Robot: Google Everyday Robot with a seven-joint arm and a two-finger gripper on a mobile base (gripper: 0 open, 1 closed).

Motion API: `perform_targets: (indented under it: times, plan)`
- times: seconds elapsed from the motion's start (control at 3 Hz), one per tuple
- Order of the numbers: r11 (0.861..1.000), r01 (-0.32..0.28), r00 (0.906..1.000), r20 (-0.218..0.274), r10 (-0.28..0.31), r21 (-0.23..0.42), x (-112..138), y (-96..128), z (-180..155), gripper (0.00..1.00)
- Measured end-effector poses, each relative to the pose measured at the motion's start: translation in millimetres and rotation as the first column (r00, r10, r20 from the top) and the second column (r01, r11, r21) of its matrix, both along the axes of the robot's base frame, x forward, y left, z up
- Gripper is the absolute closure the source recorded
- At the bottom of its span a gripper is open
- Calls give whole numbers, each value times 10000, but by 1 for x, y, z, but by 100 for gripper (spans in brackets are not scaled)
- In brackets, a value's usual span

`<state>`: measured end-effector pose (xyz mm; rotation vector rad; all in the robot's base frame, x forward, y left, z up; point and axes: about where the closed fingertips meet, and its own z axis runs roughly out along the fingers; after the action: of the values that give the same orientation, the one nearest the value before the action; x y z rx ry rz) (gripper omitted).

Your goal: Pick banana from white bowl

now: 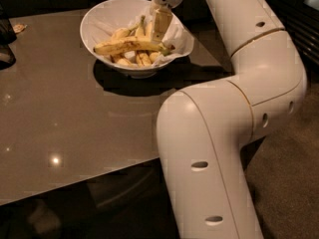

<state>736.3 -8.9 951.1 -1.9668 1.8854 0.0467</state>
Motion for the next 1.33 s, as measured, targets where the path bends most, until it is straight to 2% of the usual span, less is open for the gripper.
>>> perform_targets:
  times: [0.33, 1.33]
  plan:
    - [9999, -112, 9996, -245, 112, -4, 4, 8, -14, 40]
    - [9983, -525, 9962, -705, 505, -263, 9, 32, -41, 41]
